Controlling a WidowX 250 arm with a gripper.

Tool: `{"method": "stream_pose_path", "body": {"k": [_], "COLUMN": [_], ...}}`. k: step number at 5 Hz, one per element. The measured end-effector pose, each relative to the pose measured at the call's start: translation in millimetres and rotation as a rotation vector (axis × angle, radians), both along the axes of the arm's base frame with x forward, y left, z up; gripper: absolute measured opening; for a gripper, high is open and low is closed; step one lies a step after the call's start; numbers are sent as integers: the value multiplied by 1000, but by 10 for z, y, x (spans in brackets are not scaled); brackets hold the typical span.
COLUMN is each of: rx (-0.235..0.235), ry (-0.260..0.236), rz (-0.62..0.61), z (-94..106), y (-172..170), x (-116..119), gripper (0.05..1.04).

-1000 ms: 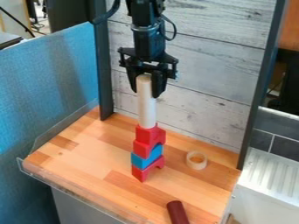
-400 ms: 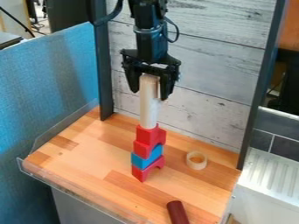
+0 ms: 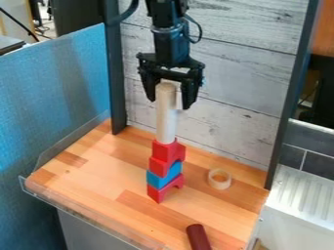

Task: Fix the position of the cylinder at the top of the tower

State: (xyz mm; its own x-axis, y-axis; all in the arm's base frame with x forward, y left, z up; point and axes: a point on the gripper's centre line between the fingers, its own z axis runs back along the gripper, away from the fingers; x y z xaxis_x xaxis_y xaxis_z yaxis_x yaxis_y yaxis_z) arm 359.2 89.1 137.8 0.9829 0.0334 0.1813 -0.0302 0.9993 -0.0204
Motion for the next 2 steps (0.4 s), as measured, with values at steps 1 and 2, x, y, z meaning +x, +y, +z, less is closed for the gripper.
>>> {"method": "stream_pose_path", "body": {"k": [1,2], "rx": [-7,-30], "ry": [-30,-47], "rz": [11,42], "z": [191,409], "y": [-7,8], "x": [28,63], "gripper": [1001,1001]}}
